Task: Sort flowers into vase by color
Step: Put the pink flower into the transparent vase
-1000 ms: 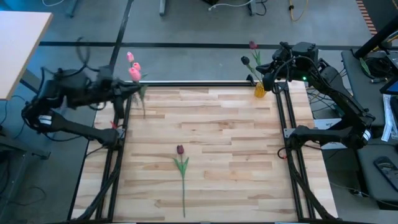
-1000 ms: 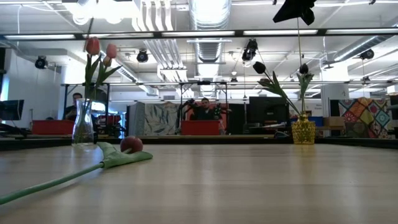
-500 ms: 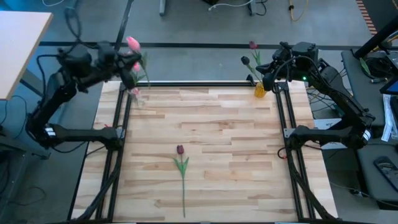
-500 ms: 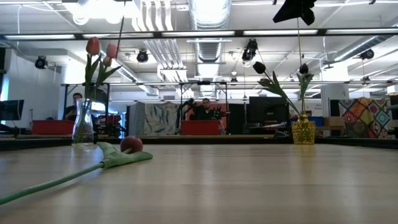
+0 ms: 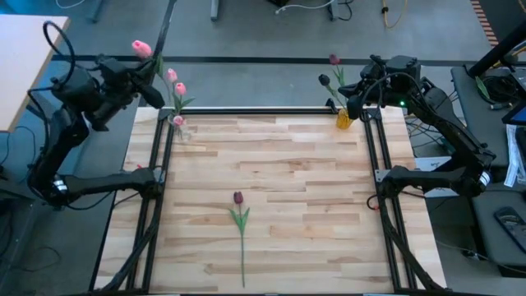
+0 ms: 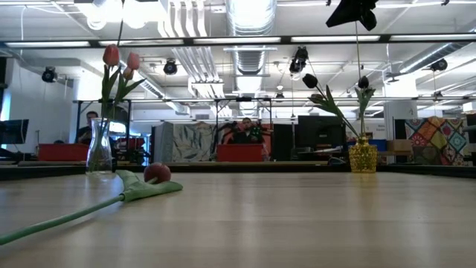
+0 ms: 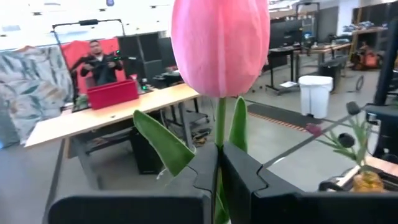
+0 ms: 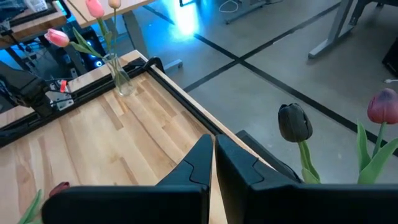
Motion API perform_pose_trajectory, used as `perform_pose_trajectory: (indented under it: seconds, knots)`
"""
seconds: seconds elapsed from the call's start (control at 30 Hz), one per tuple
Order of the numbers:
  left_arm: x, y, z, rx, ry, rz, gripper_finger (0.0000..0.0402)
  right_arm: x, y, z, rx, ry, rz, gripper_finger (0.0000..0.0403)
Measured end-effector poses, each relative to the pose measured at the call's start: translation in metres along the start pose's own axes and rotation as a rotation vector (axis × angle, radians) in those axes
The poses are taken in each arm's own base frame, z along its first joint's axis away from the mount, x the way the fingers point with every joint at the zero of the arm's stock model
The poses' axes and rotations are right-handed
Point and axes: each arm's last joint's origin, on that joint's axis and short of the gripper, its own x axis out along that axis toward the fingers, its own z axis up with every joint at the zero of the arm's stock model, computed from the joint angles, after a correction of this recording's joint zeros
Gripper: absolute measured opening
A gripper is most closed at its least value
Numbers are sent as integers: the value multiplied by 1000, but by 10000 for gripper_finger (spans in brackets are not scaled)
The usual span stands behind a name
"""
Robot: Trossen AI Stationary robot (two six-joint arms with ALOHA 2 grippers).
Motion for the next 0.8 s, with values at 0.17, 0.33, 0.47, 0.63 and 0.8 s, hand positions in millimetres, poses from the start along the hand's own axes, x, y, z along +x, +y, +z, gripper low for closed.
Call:
perform_pose_trajectory:
  seconds: [0.17, 0.33, 0.47, 0.63, 0.8]
  knots:
    - [0, 1, -33, -15, -7, 61, 0, 3, -1, 2, -2, -17, -6, 13]
    - [-5, 5, -61, -53, -14, 104, 0, 6, -1, 4, 13, -30, -1, 13]
    - [-8, 7, -79, -77, -7, 128, 0, 9, -2, 4, 16, -22, 2, 13]
    - [-13, 8, -95, -99, -3, 149, 0, 9, -2, 4, 16, -22, 2, 13]
    - [-13, 6, -110, -111, 3, 174, 0, 9, -2, 4, 15, -22, 2, 13]
